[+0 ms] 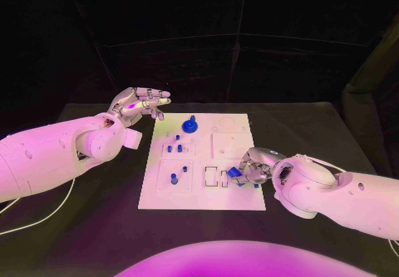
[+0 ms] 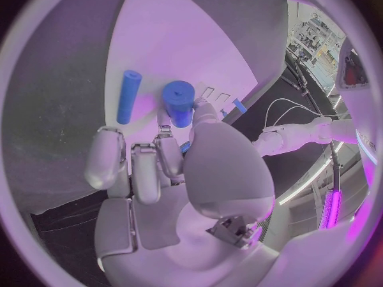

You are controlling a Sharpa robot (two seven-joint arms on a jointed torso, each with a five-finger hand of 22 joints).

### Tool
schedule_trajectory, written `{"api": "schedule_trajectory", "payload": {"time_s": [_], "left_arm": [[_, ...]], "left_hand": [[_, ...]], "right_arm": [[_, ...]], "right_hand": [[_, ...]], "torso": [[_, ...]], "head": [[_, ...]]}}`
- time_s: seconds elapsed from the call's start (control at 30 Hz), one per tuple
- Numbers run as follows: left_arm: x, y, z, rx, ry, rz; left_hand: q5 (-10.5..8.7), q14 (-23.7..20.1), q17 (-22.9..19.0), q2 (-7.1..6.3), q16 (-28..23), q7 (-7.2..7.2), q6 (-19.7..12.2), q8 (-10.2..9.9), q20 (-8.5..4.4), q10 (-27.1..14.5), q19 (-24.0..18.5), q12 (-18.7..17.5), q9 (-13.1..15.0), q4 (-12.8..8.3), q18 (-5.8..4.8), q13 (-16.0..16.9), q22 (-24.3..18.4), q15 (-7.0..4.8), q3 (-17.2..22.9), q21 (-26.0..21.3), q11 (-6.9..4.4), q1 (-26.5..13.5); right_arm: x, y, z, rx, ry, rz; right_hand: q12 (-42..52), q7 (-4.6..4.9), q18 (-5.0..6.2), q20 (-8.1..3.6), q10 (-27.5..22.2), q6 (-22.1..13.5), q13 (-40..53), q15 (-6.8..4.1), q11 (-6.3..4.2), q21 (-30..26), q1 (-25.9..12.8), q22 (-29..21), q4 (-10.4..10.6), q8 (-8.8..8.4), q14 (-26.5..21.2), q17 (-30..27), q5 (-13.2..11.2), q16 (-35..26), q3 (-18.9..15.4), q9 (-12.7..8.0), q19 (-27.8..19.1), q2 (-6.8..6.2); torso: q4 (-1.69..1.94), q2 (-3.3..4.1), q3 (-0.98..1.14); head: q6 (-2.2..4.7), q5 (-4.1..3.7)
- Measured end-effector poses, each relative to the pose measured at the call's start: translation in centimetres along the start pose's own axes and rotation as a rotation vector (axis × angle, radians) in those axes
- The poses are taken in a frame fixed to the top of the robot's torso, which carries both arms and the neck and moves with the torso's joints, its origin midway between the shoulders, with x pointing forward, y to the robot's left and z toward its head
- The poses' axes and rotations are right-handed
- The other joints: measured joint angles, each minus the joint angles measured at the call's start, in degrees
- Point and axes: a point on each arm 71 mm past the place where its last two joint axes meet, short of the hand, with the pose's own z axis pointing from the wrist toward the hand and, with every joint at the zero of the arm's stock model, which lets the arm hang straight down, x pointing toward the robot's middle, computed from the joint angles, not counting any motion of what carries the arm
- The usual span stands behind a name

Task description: Assemble the parts on the task board

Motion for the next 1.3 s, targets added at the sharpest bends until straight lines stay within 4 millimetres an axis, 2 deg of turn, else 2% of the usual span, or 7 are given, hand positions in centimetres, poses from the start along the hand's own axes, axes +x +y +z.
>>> {"api": "schedule_trajectory", "payload": {"time_s": [0.1, 0.23, 0.73, 0.93, 1.07, 1.23, 1.3], "left_arm": [[0.0, 0.0, 0.0, -0.001, 0.0, 0.0], [0.0, 0.0, 0.0, -0.001, -0.001, 0.0], [0.2, 0.1, 0.1, -0.002, 0.004, -0.001], [0.2, 0.1, 0.1, -0.002, 0.006, -0.002], [0.3, 0.1, 0.1, -0.002, 0.008, -0.003], [0.4, 0.1, 0.2, -0.002, 0.009, -0.003], [0.3, 0.1, 0.2, -0.002, 0.009, -0.003]], "left_hand": [[0.0, 0.0, 0.0, 0.0, 0.0, 0.0, 0.0, 0.0, 0.0, 0.0, 0.0, 0.0, 0.0, 0.0, 0.0, 0.0, 0.0, 0.0, 0.0, 0.0, 0.0, 0.0], [0.0, 0.0, 0.0, 0.0, 0.0, 0.0, 0.0, 0.0, 0.0, 0.0, 0.0, 0.0, 0.0, 0.0, 0.0, 0.0, 0.0, 0.0, 0.0, 0.0, 0.0, 0.0], [0.0, 0.0, 0.01, 0.0, 0.0, 0.0, 0.0, 0.0, 0.0, 0.0, 0.0, 0.0, 0.0, 0.0, 0.0, 0.01, 0.01, 0.0, 0.0, 0.0, 0.0, 0.0], [0.0, 0.0, 0.01, 0.0, 0.0, 0.0, 0.0, 0.0, 0.0, 0.0, 0.0, 0.0, 0.0, 0.0, 0.0, 0.01, 0.01, 0.0, 0.0, 0.0, 0.0, 0.0], [0.0, 0.0, 0.01, 0.0, 0.0, 0.0, 0.0, 0.0, 0.0, 0.0, 0.0, 0.0, 0.0, 0.0, 0.0, 0.01, 0.0, 0.0, 0.0, 0.0, 0.0, 0.0], [0.0, 0.0, 0.01, 0.0, 0.0, 0.0, 0.0, 0.0, 0.0, 0.0, 0.0, 0.0, 0.0, 0.0, 0.0, 0.01, 0.01, 0.0, 0.0, 0.0, 0.0, 0.0], [0.0, 0.0, 0.01, 0.0, 0.0, 0.0, 0.0, 0.0, 0.0, 0.0, 0.0, 0.0, 0.0, 0.0, 0.0, 0.01, 0.01, 0.0, 0.0, 0.0, 0.0, 0.0]], "right_arm": [[0.0, -0.8, -0.5, 0.019, -0.008, 0.028], [0.1, -1.1, -1.3, 0.035, -0.009, 0.088], [0.5, 2.0, -1.3, -0.028, 0.0, 0.252], [0.9, 3.1, -0.6, -0.043, 0.019, 0.262], [1.2, 3.7, 0.0, -0.047, 0.028, 0.258], [1.3, 4.2, 0.5, -0.046, 0.031, 0.244], [1.4, 4.4, 0.7, -0.045, 0.03, 0.236]], "right_hand": [[0.0, 0.11, 0.0, -0.2, 0.1, 0.21, 0.1, 0.0, -0.1, 0.0, 0.27, 0.11, -0.01, 0.07, 0.0, 0.0, 2.04, 0.0, 0.0, 0.02, 0.2, 0.32], [0.0, 0.1, -0.01, -0.2, 0.19, 0.22, 0.28, 0.0, -0.2, 0.22, 0.36, 0.32, -0.02, 0.31, 0.0, 0.0, 2.62, 0.0, 0.0, 0.01, 0.2, 0.67], [-0.08, 0.23, 0.0, -0.22, 0.19, 0.36, 0.2, -0.19, -0.19, 0.23, -0.72, 0.43, 1.0, 0.32, 0.2, -0.01, 3.72, 0.0, -1.32, 0.01, 0.22, 1.75], [-0.31, 0.56, 0.0, -0.41, 0.51, 0.77, 0.23, -0.39, -0.51, 0.61, -1.4, 0.88, 1.71, 0.31, -0.02, -0.02, 2.47, 0.24, -2.03, 0.02, 0.4, 2.35], [-0.31, 0.63, 0.0, -0.62, 0.75, 1.3, 0.44, -0.69, -0.75, 0.61, -2.4, 0.9, 2.36, 0.67, 0.12, -0.01, 1.38, 0.24, -2.68, 2.17, 0.61, 2.31], [-0.99, 0.5, 0.0, -0.62, 0.81, 1.79, 0.21, -0.81, -0.81, 0.61, -3.32, 0.9, 2.7, 0.98, 0.0, -0.02, -0.23, 0.23, -3.36, 2.88, 0.61, 2.57], [-1.19, -0.12, 0.0, -0.83, 1.02, 2.55, 0.01, -1.02, -1.02, 0.61, -3.99, 0.9, 2.86, 1.0, 0.2, -0.02, -1.46, 0.23, -3.99, 3.2, 0.82, 2.68]], "torso": [[0.02, -0.04, -0.01], [0.01, -0.09, -0.08], [0.11, -0.02, -0.09], [0.12, -0.02, -0.1], [0.12, 0.01, -0.1], [0.11, 0.04, -0.08], [0.08, 0.05, -0.07]], "head": [[0.0, 0.1], [0.06, -0.01], [0.33, -0.05], [0.27, 0.13], [0.25, 0.21], [0.19, 0.42], [0.19, 0.49]]}}
